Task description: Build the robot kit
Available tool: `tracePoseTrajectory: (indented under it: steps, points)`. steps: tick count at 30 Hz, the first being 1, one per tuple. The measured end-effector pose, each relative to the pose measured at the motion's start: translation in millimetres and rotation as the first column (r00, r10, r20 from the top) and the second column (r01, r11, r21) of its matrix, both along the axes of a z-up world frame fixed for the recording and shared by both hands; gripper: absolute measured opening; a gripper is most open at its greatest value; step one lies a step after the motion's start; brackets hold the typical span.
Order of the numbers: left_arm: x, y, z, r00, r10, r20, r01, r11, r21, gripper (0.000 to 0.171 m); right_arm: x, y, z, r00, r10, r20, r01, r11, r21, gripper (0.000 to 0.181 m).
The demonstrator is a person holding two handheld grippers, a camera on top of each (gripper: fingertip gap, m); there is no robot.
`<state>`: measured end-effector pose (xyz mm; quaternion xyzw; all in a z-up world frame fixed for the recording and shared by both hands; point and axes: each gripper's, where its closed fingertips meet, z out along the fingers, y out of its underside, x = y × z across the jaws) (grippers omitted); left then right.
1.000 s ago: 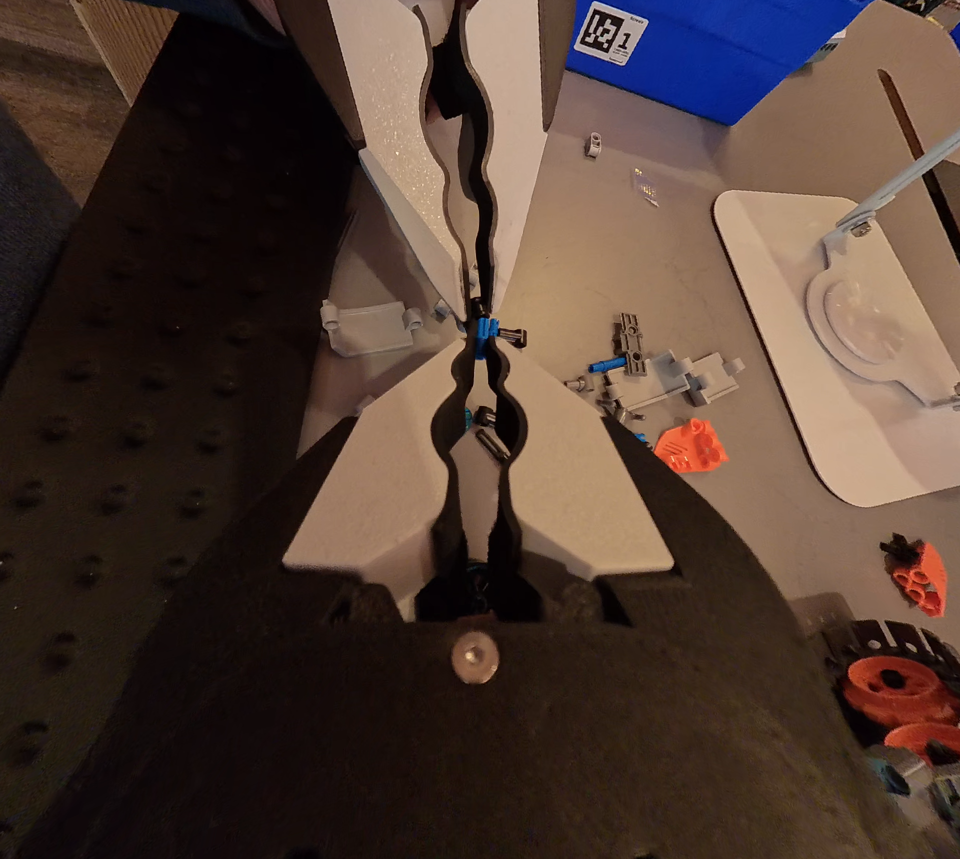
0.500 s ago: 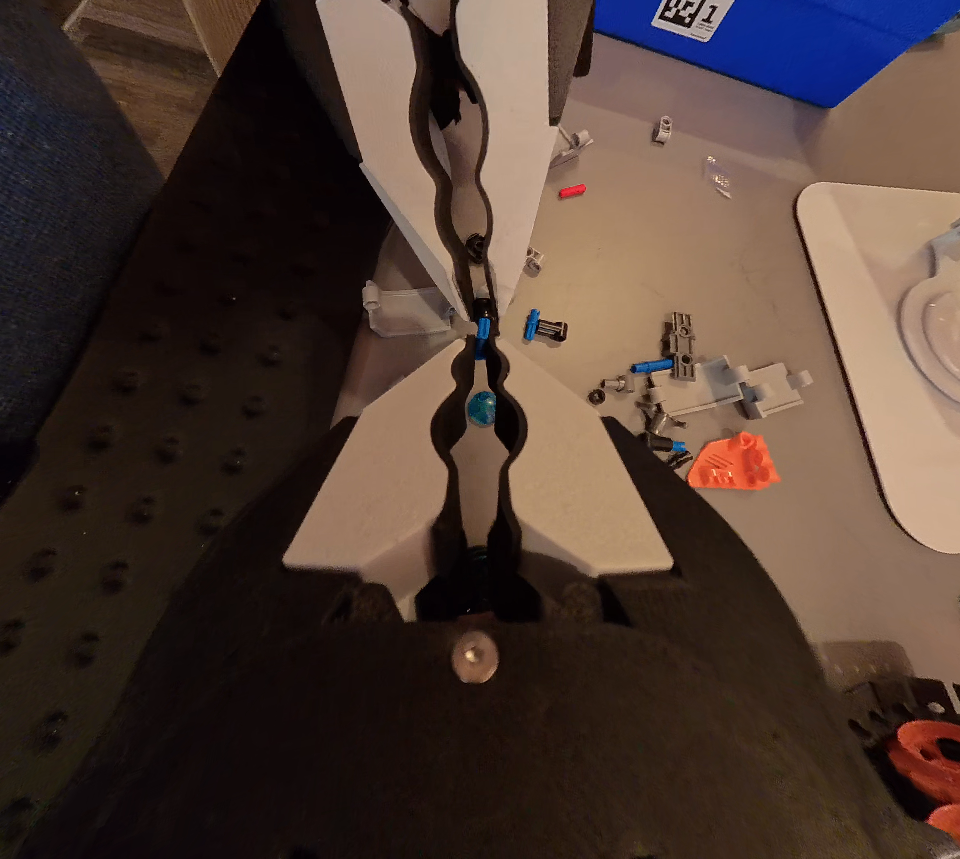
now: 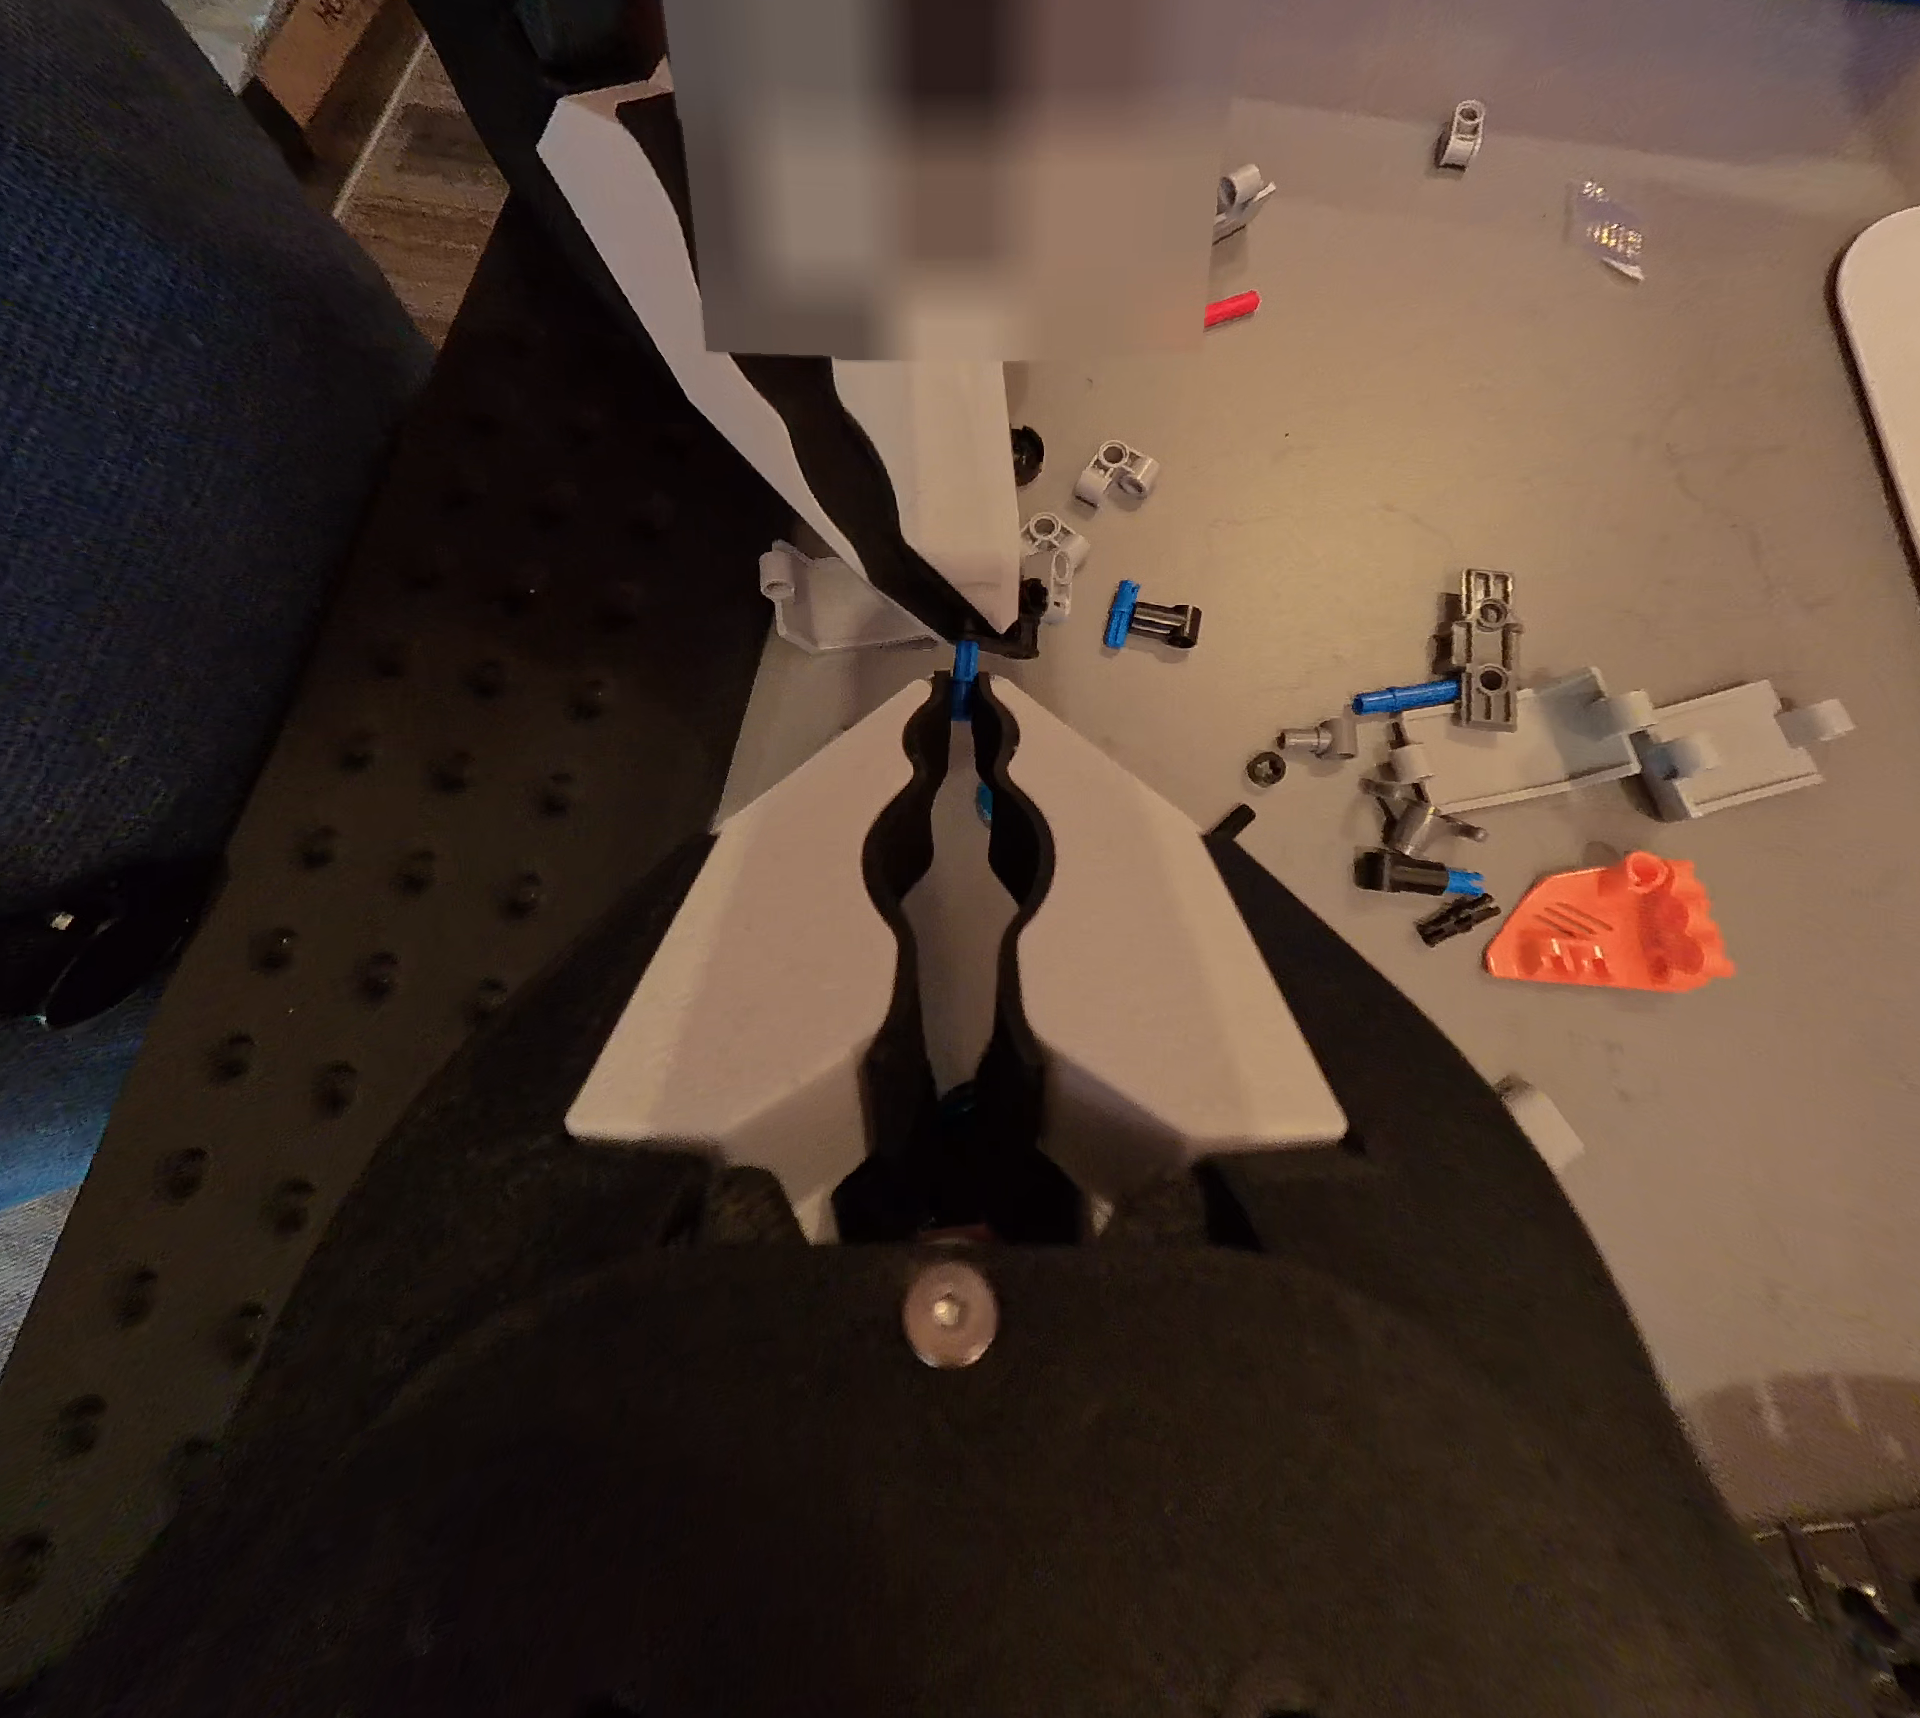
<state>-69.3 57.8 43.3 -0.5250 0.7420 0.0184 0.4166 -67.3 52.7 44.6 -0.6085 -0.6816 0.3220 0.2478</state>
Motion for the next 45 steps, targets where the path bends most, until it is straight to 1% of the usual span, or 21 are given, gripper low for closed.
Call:
tracePoseTrajectory:
  steps: [6,26,45]
  points:
    - [-1,-1,-3,0.997,-0.029,-0.067,0.031,0.999,0.04,0.004,-1,-2,-3,1.0,0.019,0.019,-0.018,1.0,-0.024,0.001]
    - [-2,-5,-11,0.995,-0.018,-0.096,0.025,0.997,0.069,0.003,-4,-5,-10,1.0,0.005,0.01,-0.004,0.998,-0.067,0.0]
    - [-2,-10,-22,0.986,-0.061,-0.158,0.072,0.995,0.064,0.003,-6,-10,-22,0.999,0.021,0.026,-0.018,0.997,-0.081,0.0]
